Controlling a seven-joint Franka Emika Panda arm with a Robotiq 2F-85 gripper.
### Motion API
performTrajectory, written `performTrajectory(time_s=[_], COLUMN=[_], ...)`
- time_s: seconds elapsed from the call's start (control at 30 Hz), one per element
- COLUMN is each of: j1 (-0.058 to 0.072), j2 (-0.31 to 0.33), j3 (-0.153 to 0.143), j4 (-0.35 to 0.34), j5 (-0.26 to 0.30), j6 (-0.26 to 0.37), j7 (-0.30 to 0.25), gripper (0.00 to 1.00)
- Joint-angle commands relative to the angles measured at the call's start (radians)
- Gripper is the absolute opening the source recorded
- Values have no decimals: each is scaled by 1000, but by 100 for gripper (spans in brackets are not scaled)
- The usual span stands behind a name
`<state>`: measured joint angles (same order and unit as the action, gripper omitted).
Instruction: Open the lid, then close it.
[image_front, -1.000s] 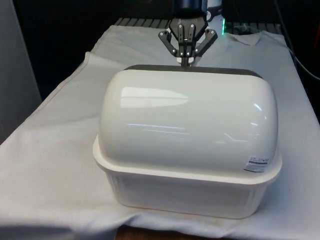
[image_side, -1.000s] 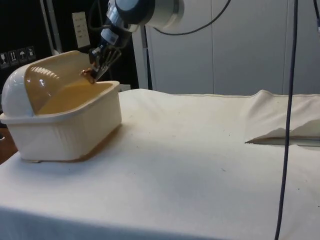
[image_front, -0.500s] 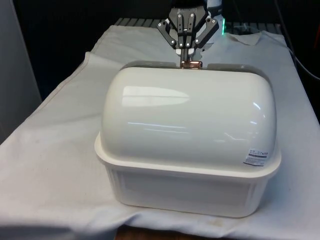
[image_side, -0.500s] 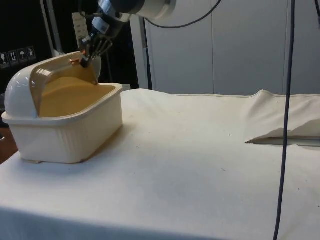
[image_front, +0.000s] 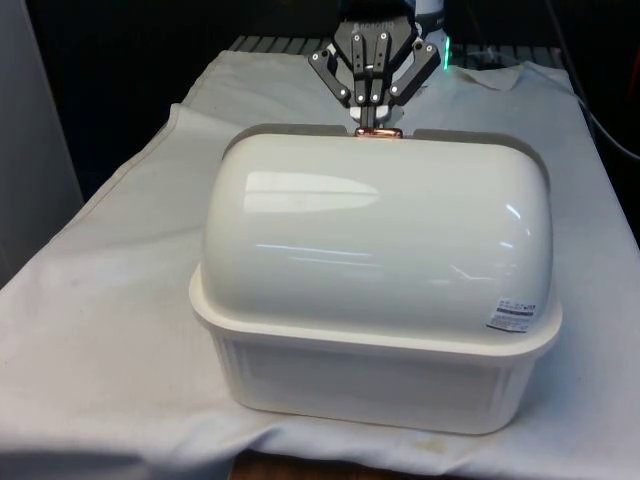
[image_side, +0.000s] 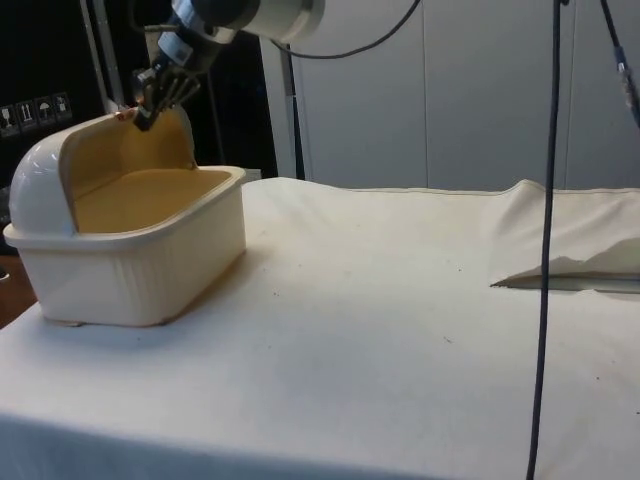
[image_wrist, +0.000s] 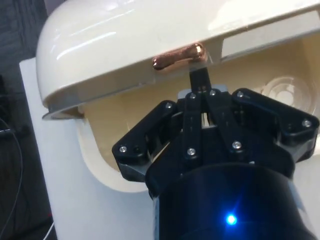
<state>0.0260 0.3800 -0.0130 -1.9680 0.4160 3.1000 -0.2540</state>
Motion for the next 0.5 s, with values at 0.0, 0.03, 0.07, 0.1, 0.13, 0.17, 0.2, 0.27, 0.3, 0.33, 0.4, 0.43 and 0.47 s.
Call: performTrajectory(time_s=[0.0,0.03,0.07,0.1,0.13,0.17,0.2,0.27,0.3,0.33,0.4,0.43,0.47], j1=[2,2,1,1,1,1,1,1,1,-1,-3,-3,-4], j2=[-20,-32,-38,-45,-50,-58,-64,-70,-75,-81,-86,-88,-90], j3=[-4,-2,-1,-1,0,0,1,2,3,6,8,9,10], j4=[-13,-19,-23,-27,-31,-37,-42,-47,-49,-51,-49,-47,-46], j5=[0,2,2,3,3,3,4,4,4,5,7,8,9], j6=[-11,-14,-17,-20,-23,-26,-28,-30,-32,-36,-40,-41,-41], j7=[5,5,5,5,5,6,8,9,10,12,14,15,16], gripper=[0,0,0,0,0,0,0,0,0,0,0,0,0])
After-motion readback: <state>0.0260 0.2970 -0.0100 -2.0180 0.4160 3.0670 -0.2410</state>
